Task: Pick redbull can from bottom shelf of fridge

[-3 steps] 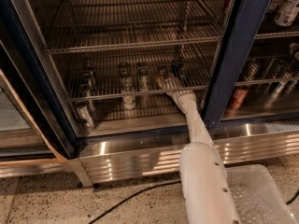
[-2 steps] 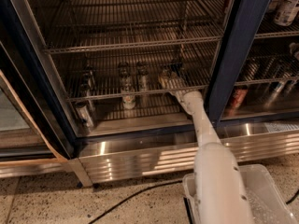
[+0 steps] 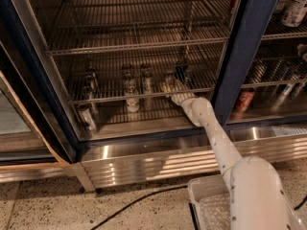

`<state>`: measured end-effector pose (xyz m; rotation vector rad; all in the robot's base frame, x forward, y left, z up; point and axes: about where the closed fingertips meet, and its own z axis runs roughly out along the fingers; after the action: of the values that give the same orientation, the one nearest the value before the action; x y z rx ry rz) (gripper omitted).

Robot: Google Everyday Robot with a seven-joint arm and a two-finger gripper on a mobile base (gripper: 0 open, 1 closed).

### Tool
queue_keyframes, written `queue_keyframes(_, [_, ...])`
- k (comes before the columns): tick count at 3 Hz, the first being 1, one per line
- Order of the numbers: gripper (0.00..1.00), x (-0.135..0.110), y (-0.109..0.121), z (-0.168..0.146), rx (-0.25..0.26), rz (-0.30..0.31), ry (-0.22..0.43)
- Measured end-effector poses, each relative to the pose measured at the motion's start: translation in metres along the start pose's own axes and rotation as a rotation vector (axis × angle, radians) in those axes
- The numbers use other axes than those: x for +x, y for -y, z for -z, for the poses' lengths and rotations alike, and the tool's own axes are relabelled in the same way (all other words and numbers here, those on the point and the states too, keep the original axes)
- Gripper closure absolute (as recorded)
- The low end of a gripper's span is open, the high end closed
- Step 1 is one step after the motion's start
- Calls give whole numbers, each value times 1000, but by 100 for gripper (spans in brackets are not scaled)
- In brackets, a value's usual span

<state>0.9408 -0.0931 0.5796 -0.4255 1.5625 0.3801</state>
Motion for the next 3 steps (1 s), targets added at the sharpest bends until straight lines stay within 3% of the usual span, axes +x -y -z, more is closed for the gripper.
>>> queue_keyframes(3, [100, -10, -44, 58, -48, 63, -7])
